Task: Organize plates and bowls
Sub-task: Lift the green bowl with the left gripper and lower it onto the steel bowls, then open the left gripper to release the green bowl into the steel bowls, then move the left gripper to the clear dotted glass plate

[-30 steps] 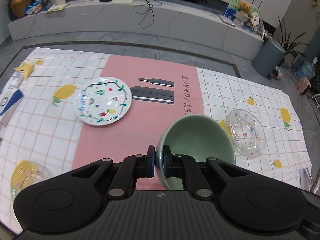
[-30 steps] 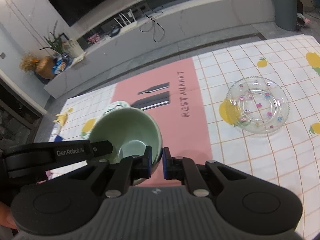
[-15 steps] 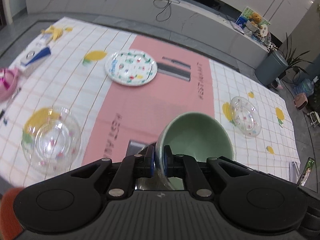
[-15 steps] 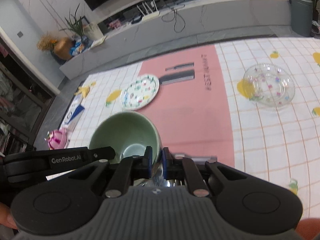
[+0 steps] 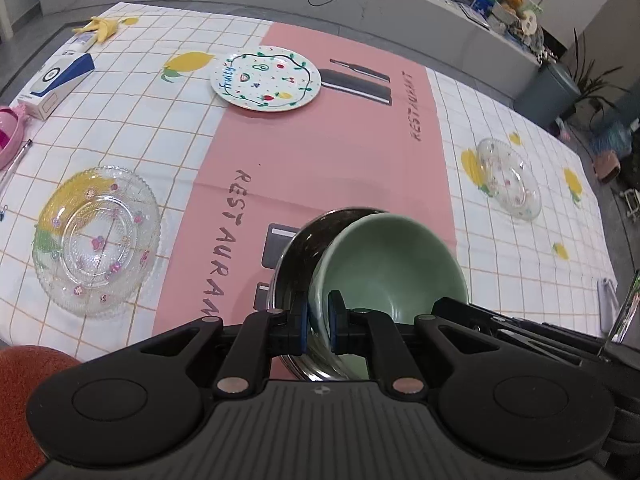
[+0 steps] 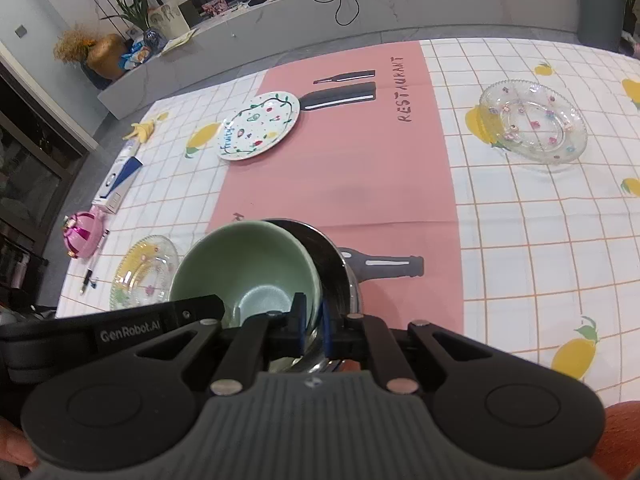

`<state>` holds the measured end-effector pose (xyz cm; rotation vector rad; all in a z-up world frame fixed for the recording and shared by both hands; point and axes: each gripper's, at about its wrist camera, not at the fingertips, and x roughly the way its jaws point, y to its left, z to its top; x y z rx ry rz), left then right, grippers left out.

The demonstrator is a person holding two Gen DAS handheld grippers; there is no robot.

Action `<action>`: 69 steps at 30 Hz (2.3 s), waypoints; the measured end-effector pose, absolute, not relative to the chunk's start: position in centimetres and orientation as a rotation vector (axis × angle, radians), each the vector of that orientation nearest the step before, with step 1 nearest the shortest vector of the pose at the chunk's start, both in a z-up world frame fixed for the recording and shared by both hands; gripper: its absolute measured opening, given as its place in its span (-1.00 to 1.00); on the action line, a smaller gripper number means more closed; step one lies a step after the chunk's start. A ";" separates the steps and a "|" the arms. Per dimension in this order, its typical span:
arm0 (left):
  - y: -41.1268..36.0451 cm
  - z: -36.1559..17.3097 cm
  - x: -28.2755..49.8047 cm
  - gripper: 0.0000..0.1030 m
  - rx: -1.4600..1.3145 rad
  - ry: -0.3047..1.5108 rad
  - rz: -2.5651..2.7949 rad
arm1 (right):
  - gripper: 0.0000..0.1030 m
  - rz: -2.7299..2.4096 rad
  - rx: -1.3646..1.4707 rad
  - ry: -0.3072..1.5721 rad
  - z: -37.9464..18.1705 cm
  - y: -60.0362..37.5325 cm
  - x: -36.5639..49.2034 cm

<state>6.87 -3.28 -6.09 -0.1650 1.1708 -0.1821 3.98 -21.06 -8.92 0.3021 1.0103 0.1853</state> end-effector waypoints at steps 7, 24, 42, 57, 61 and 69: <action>-4.0 -7.0 7.1 -0.77 -0.080 1.191 -0.184 | -0.91 0.171 0.292 1.042 -10.3 -20.7 4.6; -4.0 -6.4 7.4 -0.72 -0.038 1.154 -0.202 | -0.91 0.141 0.211 1.019 -10.4 -19.6 4.7; -3.4 -4.9 7.1 -0.48 -0.087 1.103 -0.218 | -0.43 0.107 0.201 0.895 -7.5 -20.5 3.6; 0.7 -2.3 6.6 -0.32 -0.092 1.034 -0.204 | -0.23 0.204 0.278 0.842 -5.3 -18.5 3.4; 3.2 -2.0 6.6 -0.32 -0.110 1.024 -0.166 | -0.22 0.252 0.274 0.840 -4.9 -16.5 3.8; 8.8 -1.7 6.4 -0.25 -0.146 0.994 -0.088 | -0.13 0.339 0.240 0.873 -5.1 -11.8 5.0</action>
